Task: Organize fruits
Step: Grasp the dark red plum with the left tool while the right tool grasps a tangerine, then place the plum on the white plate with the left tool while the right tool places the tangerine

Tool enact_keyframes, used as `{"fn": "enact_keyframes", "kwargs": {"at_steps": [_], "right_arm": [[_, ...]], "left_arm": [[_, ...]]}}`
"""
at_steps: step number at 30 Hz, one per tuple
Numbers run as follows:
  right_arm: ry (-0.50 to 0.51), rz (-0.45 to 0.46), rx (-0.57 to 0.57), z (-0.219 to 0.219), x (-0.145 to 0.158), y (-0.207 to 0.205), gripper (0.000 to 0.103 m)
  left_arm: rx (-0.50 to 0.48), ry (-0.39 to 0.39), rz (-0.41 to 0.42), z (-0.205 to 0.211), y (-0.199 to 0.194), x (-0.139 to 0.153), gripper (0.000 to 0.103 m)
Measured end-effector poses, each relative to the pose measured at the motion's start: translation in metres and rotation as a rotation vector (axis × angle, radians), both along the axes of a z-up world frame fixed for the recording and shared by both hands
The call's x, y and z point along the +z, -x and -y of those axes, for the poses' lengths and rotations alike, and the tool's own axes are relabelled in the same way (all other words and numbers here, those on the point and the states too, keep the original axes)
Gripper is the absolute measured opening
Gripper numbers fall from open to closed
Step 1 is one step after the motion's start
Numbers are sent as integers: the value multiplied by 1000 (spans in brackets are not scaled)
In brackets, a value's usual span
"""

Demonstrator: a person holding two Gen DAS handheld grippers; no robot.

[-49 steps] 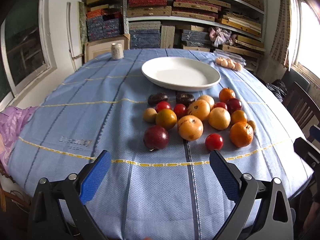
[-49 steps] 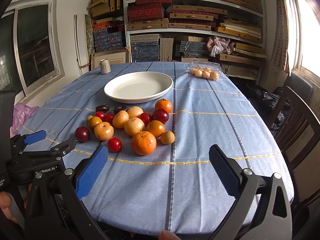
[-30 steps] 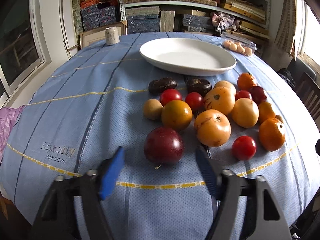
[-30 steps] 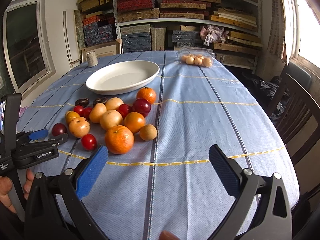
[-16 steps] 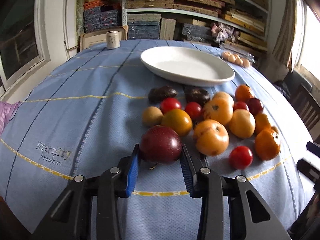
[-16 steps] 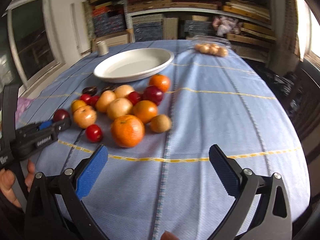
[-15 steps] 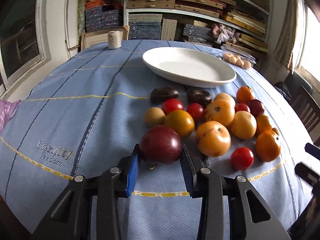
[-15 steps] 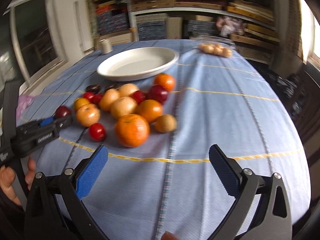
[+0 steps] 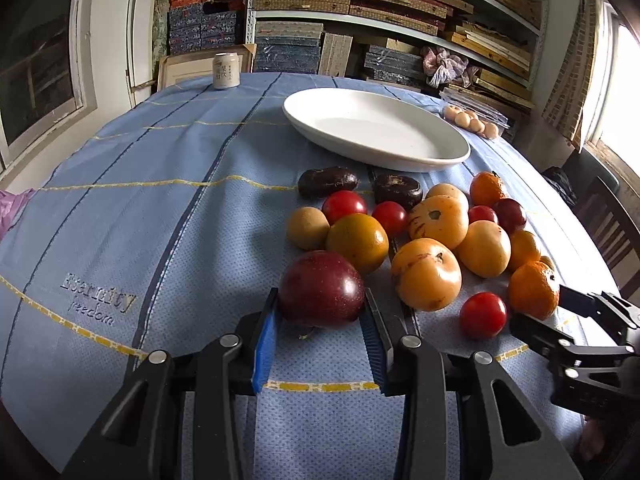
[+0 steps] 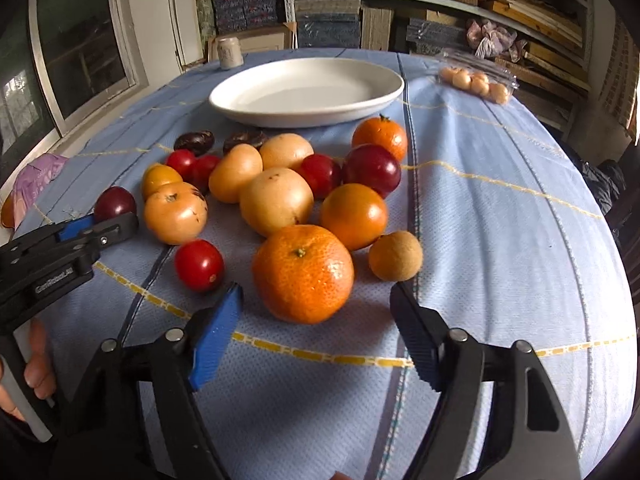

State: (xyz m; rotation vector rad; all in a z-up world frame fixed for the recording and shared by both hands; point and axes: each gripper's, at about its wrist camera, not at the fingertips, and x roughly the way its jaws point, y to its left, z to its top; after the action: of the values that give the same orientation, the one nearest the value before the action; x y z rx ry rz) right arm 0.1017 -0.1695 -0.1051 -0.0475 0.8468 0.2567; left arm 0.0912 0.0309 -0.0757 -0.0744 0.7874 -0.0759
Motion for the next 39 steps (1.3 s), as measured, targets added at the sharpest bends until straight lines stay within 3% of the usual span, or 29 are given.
{"fn": "enact_keyframes", "kwargs": {"at_steps": [5, 6, 7, 22, 28, 33, 39], "right_arm": [[20, 14, -1, -7, 3, -6, 72], [20, 12, 0, -8, 2, -8, 55], [9, 5, 9, -8, 1, -7, 47], [-44, 49, 21, 5, 16, 11, 47], [-52, 94, 49, 11, 46, 6, 47], [-36, 127, 49, 21, 77, -33, 47], [-32, 125, 53, 29, 97, -125, 47]], "left_arm": [[-13, 1, 1, 2, -1, 0, 39], [-14, 2, 2, 2, 0, 0, 39], [-15, 6, 3, 1, -1, 0, 39], [-10, 10, 32, -2, 5, 5, 39], [-34, 39, 29, -6, 1, 29, 39], [-59, 17, 64, -1, -24, 64, 39], [-58, -27, 77, 6, -103, 96, 39]]}}
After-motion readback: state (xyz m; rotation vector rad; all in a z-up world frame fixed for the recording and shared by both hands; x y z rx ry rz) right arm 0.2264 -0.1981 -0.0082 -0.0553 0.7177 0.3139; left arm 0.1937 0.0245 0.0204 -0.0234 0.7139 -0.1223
